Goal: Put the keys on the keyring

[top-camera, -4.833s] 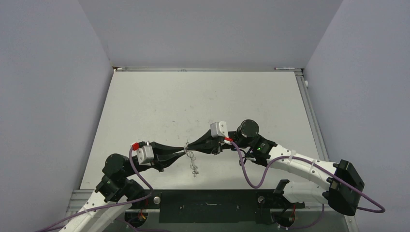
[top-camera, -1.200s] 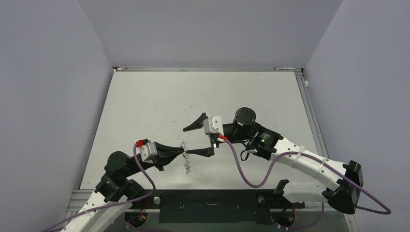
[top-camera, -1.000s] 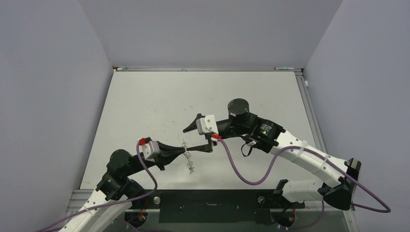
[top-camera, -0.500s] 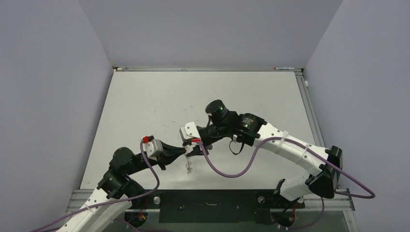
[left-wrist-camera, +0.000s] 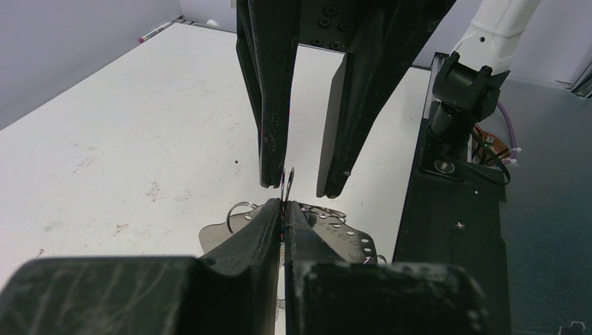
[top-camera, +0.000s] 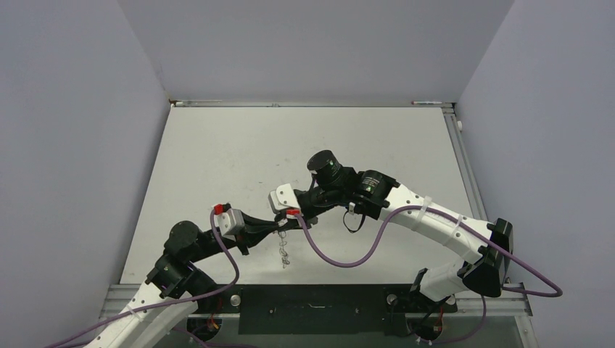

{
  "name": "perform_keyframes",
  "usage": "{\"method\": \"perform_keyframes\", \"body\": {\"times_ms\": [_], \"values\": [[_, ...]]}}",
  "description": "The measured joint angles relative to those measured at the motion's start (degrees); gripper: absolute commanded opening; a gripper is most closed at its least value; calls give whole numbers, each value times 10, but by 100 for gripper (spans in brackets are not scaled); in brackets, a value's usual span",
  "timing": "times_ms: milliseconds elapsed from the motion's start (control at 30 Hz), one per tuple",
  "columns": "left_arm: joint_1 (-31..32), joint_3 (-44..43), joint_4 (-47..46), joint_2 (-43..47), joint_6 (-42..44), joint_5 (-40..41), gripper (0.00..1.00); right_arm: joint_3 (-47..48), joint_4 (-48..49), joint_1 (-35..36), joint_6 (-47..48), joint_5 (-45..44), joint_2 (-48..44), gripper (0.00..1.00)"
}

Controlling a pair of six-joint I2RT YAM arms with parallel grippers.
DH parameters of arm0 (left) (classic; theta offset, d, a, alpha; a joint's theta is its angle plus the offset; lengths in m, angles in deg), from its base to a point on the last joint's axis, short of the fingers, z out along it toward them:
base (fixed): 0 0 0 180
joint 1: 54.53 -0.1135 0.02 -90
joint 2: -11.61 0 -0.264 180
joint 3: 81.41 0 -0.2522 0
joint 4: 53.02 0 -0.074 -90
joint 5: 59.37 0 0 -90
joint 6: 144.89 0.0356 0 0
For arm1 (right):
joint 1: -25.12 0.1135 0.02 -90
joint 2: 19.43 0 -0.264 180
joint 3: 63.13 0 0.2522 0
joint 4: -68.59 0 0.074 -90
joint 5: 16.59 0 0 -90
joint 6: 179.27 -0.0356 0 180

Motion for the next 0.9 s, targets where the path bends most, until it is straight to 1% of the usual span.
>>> {"method": "perform_keyframes", "body": {"times_ms": [300,633,667,733,800,900], "values": [[0,0,0,0,-1,0,0,0,13,0,0,-3,0,21],[0,0,2,1,-1,0,0,0,17,0,0,-5,10,22],[0,0,4,1,-1,0,0,0,18,0,0,-5,12,21],[0,0,8,1,-1,1,0,0,19,0,0,-5,14,12],[0,0,12,1,-1,3,0,0,19,0,-2,-5,16,8],[-1,0,12,2,-1,4,0,0,19,0,0,-5,16,5]]}}
